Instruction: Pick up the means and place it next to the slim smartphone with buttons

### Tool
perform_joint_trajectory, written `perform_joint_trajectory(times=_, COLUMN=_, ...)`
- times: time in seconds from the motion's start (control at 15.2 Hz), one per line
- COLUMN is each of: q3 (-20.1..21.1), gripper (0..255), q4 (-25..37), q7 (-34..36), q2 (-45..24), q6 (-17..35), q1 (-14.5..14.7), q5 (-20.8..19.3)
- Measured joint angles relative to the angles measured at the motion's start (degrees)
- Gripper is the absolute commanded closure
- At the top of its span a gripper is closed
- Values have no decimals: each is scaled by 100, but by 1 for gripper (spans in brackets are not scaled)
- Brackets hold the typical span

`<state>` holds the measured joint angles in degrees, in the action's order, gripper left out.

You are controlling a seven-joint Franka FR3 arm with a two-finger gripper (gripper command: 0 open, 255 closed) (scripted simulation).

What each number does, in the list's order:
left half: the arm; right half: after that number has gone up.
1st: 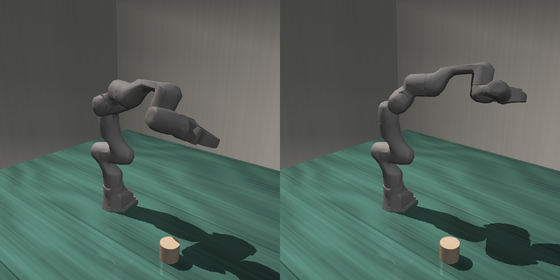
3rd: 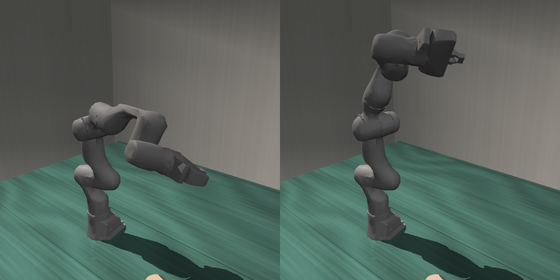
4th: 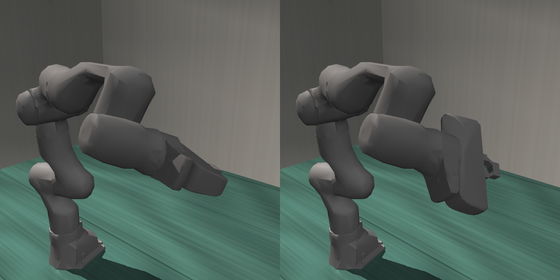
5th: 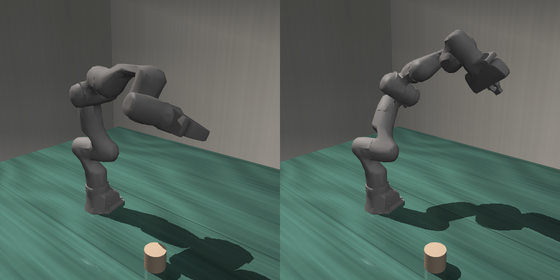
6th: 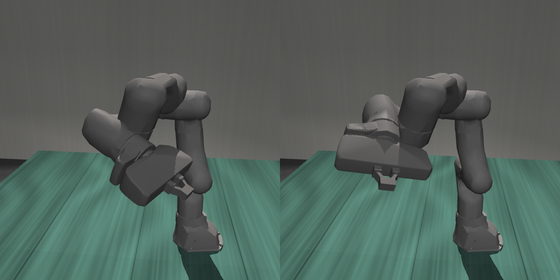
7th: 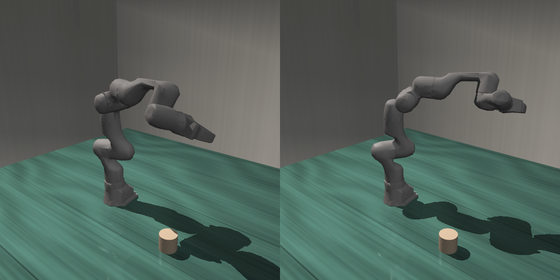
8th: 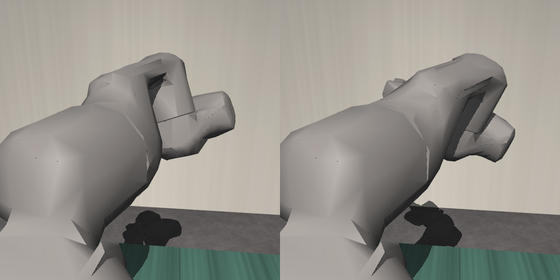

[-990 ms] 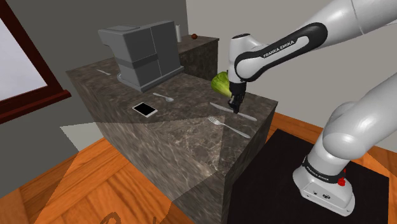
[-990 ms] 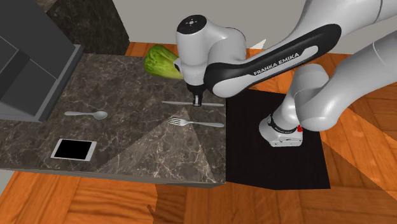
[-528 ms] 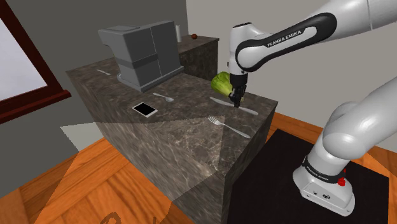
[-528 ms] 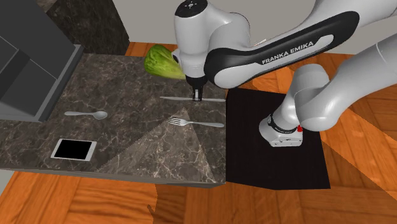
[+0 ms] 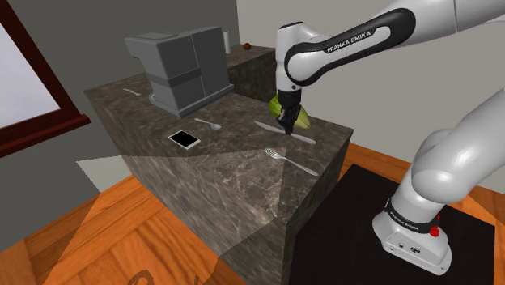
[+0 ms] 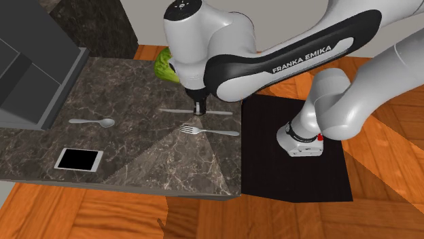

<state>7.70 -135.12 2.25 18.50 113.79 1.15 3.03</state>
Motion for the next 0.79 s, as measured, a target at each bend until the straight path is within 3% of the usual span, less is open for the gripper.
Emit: perform_joint_trajectory(times=0.79, q3=740, gripper=255, q4=2429, q7=1380, q2=-2187, q6=-249, q1=474, q5=-291)
